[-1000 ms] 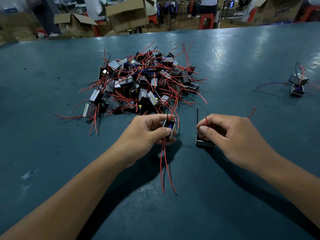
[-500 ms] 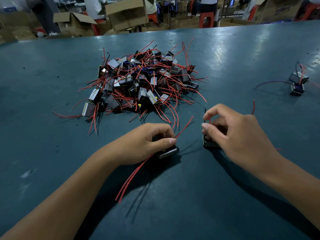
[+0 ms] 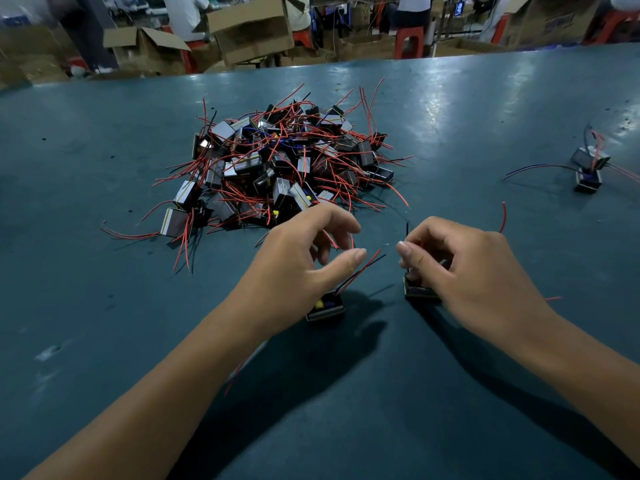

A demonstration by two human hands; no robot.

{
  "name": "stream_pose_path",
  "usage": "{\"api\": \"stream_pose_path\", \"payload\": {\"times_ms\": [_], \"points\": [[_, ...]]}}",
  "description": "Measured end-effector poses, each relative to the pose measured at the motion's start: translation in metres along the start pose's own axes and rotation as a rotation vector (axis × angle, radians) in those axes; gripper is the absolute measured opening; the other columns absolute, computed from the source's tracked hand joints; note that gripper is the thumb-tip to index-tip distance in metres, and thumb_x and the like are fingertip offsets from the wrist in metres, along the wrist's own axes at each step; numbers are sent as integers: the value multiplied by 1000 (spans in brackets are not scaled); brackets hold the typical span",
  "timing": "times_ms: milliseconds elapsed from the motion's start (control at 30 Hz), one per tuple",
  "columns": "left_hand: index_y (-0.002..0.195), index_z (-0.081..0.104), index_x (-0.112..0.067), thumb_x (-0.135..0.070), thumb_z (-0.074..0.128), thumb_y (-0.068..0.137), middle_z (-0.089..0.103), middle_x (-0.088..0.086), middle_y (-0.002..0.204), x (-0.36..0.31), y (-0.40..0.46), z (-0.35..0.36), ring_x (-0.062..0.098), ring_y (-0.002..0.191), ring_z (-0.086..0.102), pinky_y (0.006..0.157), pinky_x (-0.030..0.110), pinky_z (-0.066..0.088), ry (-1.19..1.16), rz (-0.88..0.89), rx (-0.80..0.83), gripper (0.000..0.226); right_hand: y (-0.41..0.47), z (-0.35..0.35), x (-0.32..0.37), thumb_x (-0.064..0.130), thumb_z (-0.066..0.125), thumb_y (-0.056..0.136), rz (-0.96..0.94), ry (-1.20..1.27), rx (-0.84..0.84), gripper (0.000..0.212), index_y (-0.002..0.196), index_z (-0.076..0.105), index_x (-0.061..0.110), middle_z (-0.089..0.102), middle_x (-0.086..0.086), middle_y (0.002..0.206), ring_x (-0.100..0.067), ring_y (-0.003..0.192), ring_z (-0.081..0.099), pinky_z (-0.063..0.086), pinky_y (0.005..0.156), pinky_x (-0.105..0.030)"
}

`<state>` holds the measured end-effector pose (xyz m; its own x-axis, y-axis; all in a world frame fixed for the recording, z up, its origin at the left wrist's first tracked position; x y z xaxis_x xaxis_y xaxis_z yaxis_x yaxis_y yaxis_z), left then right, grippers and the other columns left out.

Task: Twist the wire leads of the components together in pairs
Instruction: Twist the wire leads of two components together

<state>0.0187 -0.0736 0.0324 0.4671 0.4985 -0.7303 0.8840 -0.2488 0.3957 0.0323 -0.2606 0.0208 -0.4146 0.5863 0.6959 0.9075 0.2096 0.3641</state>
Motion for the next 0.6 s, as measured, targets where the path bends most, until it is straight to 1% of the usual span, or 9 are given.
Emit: {"api": "stream_pose_path", "payload": {"times_ms": [67, 133, 200, 267, 333, 433, 533, 600], "points": [[103, 63, -22, -25, 73, 89, 62, -12, 87, -4, 0, 10, 8, 58, 44, 58, 19, 38, -4, -7, -2, 17, 1, 0, -1, 39, 63, 91, 2, 19, 20, 14, 81, 64, 29, 69, 14, 72, -5, 67, 67, 54, 66, -33], [98, 63, -22, -22, 74, 89, 62, -14, 84, -3, -2, 20, 15, 57, 46, 55, 22, 40, 23, -22, 18, 15, 3, 3, -5, 34, 69, 89, 30, 90, 67, 9, 82, 66, 29, 70, 14, 74, -5, 68, 69, 58, 69, -34], [95, 64, -22, -22, 74, 89, 64, -16, 83, 1, -2, 25, 19, 59, 50, 56, 24, 42, 34, -48, 32, 12, 4, 10, -11, 27, 73, 87, 92, 216, 142, 6, 84, 68, 26, 73, 6, 76, -12, 71, 72, 61, 74, -43], [95, 66, -22, -22, 73, 91, 66, -13, 84, 6, -2, 26, 20, 61, 53, 58, 26, 45, 20, -69, 41, 9, 4, 17, -14, 20, 75, 85, 134, 320, 204, 7, 87, 68, 23, 74, -1, 80, -20, 77, 74, 61, 80, -48], [93, 68, -21, -21, 71, 93, 67, -9, 79, 10, -1, 26, 18, 63, 57, 59, 25, 47, -25, -94, 49, 3, 3, 20, -14, 18, 74, 85, 162, 414, 226, 8, 88, 67, 19, 75, -5, 82, -23, 80, 75, 61, 81, -46], [89, 67, -18, -19, 68, 95, 66, -4, 72, 18, -2, 24, 11, 57, 58, 54, 23, 48, -116, -151, 34, 6, 2, 24, -16, 21, 70, 80, 236, 573, 208, 18, 91, 63, 10, 75, -14, 84, -27, 81, 75, 62, 77, -37], [90, 65, -14, -14, 65, 96, 69, 5, 75, 23, -4, 21, 11, 54, 59, 53, 23, 49, -209, -196, 5, 6, 1, 26, -16, 9, 65, 88, 283, 673, 167, 8, 90, 58, 5, 74, -17, 82, -29, 77, 75, 62, 70, -32], [90, 64, -12, -12, 64, 96, 69, 8, 77, 23, -4, 20, 12, 55, 61, 53, 25, 51, -237, -198, -7, 6, 0, 27, -15, 11, 65, 87, 291, 694, 143, 9, 89, 57, 6, 74, -18, 78, -28, 69, 74, 61, 61, -29]]}}
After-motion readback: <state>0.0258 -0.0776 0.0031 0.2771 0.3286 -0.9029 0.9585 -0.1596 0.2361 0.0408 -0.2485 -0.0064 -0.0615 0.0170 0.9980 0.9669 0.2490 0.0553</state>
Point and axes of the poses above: each hand's wrist, its own y-axis towards the middle knuckle, its own z-axis out of the palm, x = y × z, the point moved 8 cm from there along y, towards the middle knuckle
